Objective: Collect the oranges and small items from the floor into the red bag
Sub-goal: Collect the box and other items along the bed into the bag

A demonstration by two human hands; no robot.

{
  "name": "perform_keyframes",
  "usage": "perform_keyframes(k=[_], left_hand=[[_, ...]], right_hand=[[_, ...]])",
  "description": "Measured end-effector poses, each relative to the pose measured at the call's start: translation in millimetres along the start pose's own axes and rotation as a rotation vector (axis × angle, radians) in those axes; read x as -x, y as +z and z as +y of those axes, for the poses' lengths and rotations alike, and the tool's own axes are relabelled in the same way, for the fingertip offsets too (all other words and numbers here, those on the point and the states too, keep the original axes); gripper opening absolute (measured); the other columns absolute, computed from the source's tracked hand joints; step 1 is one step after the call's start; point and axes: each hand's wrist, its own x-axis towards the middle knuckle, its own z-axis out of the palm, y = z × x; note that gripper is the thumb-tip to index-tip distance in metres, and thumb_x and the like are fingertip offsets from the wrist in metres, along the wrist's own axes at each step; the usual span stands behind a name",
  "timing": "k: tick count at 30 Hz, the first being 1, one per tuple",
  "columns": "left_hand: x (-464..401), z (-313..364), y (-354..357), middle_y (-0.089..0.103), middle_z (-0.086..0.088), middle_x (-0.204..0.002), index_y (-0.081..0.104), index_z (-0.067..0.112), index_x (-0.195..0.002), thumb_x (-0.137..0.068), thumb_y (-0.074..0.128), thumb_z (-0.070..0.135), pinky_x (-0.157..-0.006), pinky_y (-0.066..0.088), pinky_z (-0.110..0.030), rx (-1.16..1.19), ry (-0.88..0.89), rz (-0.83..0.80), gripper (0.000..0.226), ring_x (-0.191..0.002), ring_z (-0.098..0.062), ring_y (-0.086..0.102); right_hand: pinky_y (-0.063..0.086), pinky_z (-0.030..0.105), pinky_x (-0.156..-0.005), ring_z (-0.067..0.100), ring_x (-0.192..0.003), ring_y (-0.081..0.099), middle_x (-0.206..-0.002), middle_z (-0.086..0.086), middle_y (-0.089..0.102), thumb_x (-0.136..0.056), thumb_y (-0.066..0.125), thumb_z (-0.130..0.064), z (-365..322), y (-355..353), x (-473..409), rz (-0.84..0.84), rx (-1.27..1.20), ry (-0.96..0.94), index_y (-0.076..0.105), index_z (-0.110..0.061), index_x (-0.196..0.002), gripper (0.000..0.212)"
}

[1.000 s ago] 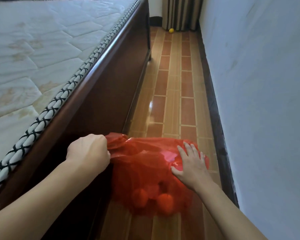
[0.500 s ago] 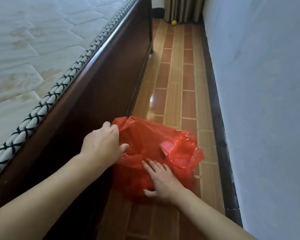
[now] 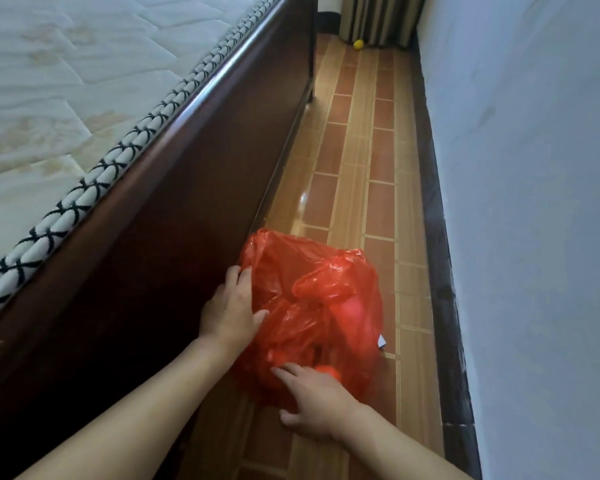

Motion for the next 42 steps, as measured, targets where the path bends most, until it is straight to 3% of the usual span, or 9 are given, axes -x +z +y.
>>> perform_keyframes(k=[3,7,12,19,26,31,36,40,42], left_hand=[[0.0,-6.5,3.9,0.041,-0.004,-0.140,0.042,0.017,-0.145,-0.084,0.081,0.031,-0.081,0.060,-0.045,0.033,-0.013,-0.022,0.074,-0.104,-0.034,0.067],[14.9,-22.2,9.3,0.044,-0.003,-0.132,0.052,0.018,-0.133,-0.092,0.061,0.007,-0.072,0.059,-0.043,0.072,-0.030,-0.026,0.043,-0.088,-0.034,0.069],[27.9,-31.7,7.6,0.041,0.001,-0.130,0.053,0.019,-0.125,-0.088,0.055,-0.001,-0.075,0.061,-0.042,0.012,-0.087,-0.115,0.042,-0.088,-0.029,0.067],[30.1,-37.6,3.1,0.044,0.003,-0.109,0.061,0.026,-0.114,-0.083,0.072,0.027,-0.068,0.057,-0.034,-0.210,-0.218,-0.321,0.034,-0.082,-0.022,0.061],[20.3,-20.5,-16.1,0.062,0.002,-0.078,0.063,0.021,-0.082,-0.084,0.060,0.030,-0.067,0.055,-0.029,-0.288,-0.263,-0.370,0.009,-0.067,-0.019,0.061],[14.6,5.6,-28.9,0.065,-0.001,-0.084,0.067,0.018,-0.088,-0.092,0.047,0.049,-0.065,0.048,-0.030,-0.428,-0.211,-0.292,0.037,-0.079,-0.024,0.064],[17.6,29.0,-38.8,0.060,-0.010,-0.122,0.064,0.014,-0.122,-0.091,0.054,0.047,-0.089,0.053,-0.046,-0.573,-0.188,-0.227,0.046,-0.116,-0.032,0.053],[13.2,37.8,-45.3,0.056,-0.006,-0.115,0.056,0.017,-0.106,-0.085,0.058,0.035,-0.079,0.052,-0.044,-0.334,0.207,0.168,0.028,-0.106,-0.028,0.055],[8.9,34.8,-32.4,0.055,-0.005,-0.129,0.058,0.020,-0.112,-0.085,0.059,0.039,-0.095,0.049,-0.049,-0.245,0.434,0.126,0.033,-0.121,-0.027,0.052]], right_hand=[[0.052,0.039,-0.094,0.026,-0.120,0.061,-0.136,0.003,0.060,-0.086,0.055,-0.033,-2.2,-33.7,-2.6,0.477,0.056,-0.234,0.061,-0.017,-0.133,0.050],[0.033,0.047,-0.114,0.028,-0.145,0.038,-0.156,0.006,0.043,-0.087,0.066,-0.039,8.0,-114.8,-17.0,0.901,0.208,-0.166,0.050,-0.021,-0.148,0.066],[0.012,0.069,-0.122,0.039,-0.158,-0.001,-0.173,0.009,0.003,-0.086,0.069,-0.062,63.5,-115.6,-48.2,0.387,0.477,0.102,0.012,-0.033,-0.163,0.100],[0.009,0.063,-0.125,0.036,-0.158,0.006,-0.172,0.010,0.006,-0.095,0.055,-0.062,123.4,-51.7,-23.2,0.057,0.319,0.335,0.016,-0.027,-0.164,0.086],[0.019,0.059,-0.124,0.028,-0.148,0.035,-0.154,0.007,0.048,-0.092,0.046,-0.053,86.2,-34.6,-21.4,0.550,0.293,0.045,0.057,-0.019,-0.141,0.060],[0.016,0.049,-0.127,0.028,-0.157,0.014,-0.171,0.006,0.015,-0.090,0.065,-0.055,28.9,-19.9,-42.0,0.259,0.126,-0.033,0.003,-0.025,-0.165,0.102],[0.047,0.046,-0.105,0.034,-0.124,0.056,-0.147,0.012,0.052,-0.098,0.062,-0.034,32.9,11.8,-43.6,0.328,0.230,-0.107,0.022,-0.017,-0.163,0.078],[0.057,0.040,-0.083,0.029,-0.087,0.064,-0.107,0.009,0.064,-0.088,0.070,-0.012,35.4,23.1,-43.4,0.511,0.159,-0.212,0.056,-0.009,-0.142,0.055],[0.056,0.042,-0.081,0.029,-0.087,0.061,-0.108,0.009,0.063,-0.086,0.071,-0.013,32.5,22.0,-42.2,0.494,0.160,-0.209,0.058,-0.011,-0.139,0.055]])
